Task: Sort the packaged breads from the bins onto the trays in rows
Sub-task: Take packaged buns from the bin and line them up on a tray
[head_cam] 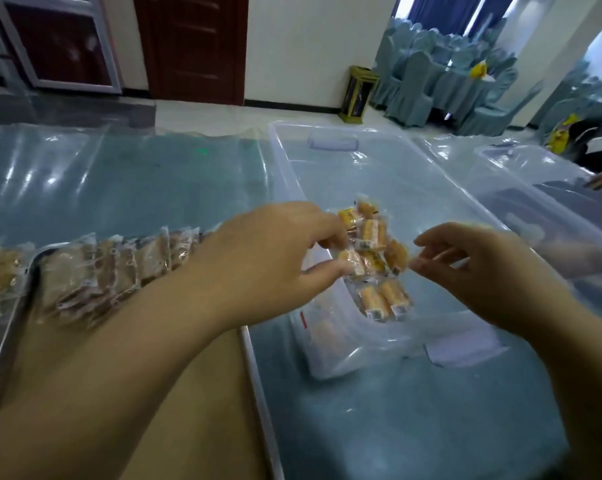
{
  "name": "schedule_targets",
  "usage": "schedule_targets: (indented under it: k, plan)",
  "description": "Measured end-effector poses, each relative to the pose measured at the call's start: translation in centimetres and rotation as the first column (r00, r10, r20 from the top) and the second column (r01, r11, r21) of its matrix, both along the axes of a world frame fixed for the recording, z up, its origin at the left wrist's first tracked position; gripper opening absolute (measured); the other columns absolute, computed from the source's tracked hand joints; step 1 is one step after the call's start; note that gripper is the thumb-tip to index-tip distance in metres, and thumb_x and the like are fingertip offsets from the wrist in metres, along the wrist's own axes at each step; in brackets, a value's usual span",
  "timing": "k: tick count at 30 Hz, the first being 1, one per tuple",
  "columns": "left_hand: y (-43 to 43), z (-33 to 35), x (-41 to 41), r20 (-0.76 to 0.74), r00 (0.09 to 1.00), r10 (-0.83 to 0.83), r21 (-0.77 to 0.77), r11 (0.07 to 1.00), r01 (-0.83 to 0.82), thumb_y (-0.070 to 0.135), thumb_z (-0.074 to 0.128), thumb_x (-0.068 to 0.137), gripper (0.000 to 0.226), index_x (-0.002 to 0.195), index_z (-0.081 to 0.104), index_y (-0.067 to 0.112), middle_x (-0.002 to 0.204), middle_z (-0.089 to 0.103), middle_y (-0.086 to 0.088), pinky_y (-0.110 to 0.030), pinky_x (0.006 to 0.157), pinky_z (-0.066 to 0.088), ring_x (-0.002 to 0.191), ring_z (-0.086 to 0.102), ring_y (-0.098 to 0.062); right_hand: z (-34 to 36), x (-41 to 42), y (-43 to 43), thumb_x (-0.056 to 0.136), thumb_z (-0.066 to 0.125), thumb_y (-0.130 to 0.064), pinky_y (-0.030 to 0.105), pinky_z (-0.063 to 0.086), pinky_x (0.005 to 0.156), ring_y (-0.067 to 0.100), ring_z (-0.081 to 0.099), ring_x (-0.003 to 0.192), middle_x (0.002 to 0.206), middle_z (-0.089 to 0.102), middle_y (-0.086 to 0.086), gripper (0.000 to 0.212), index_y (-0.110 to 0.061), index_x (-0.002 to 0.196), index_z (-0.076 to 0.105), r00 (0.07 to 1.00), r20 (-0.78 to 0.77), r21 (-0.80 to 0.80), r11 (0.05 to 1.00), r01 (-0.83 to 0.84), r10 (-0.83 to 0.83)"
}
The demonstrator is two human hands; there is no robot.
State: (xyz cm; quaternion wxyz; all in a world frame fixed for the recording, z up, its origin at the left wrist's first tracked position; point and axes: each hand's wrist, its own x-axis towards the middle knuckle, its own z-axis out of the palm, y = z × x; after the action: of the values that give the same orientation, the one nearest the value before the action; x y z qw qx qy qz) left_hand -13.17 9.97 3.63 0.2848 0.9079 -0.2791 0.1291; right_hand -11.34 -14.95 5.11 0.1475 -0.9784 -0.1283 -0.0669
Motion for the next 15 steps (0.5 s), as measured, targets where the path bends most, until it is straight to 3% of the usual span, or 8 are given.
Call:
schedule_targets:
  k: [3,6,10,15]
  plan:
    - [-3.5,0.2,2.2,-0.019,1.0,0.004,0.195,0.981,-0.001,0.052,0.044,0.084,0.034,0.106,0.06,0.032,0.101,0.06,0.014,-0.033,0.074,0.05,0.089,0.055,-0.006,-0.5,4.0,-2.6,0.073,0.06,-0.054,0.036,0.053,0.073,0.007,0.062,0.079,0.089,0.066,-0.015,0.037,-0.033,0.104,0.062,0.994,-0.091,-0.104,0.992,-0.078,0.069]
    - [-6.6,-0.3,4.4,-0.07,0.997,0.026,0.4,0.916,0.004,0.05,0.046,0.088,0.029,0.11,0.056,0.034,0.108,0.057,0.015,-0.031,0.076,0.05,0.092,0.053,-0.006,-1.3,8.2,-4.7,0.078,0.058,-0.057,0.032,0.049,0.072,0.009,0.058,0.085,0.097,0.061,-0.015,0.037,-0.038,0.11,0.055,0.96,-0.231,-0.239,0.947,-0.216,0.16]
    - [-9.1,-1.8,6.7,-0.17,0.983,0.066,0.637,0.769,0.059,0.049,0.049,0.089,0.032,0.118,0.049,0.035,0.114,0.056,0.01,-0.026,0.067,0.039,0.084,0.045,-0.007,-3.0,12.6,-5.5,0.081,0.064,-0.048,0.026,0.041,0.068,0.01,0.052,0.083,0.1,0.059,-0.009,0.039,-0.032,0.115,0.054,0.882,-0.371,-0.367,0.827,-0.427,0.29]
    - [-11.9,-4.2,8.8,-0.347,0.934,0.087,0.788,0.567,0.24,0.039,0.057,0.088,0.042,0.127,0.046,0.026,0.116,0.058,0.0,-0.029,0.07,0.041,0.097,0.056,-0.019,-5.6,16.0,-5.3,0.082,0.068,-0.036,0.021,0.034,0.071,0.01,0.045,0.085,0.116,0.06,-0.002,0.051,-0.022,0.128,0.05,0.789,-0.495,-0.446,0.672,-0.591,0.365]
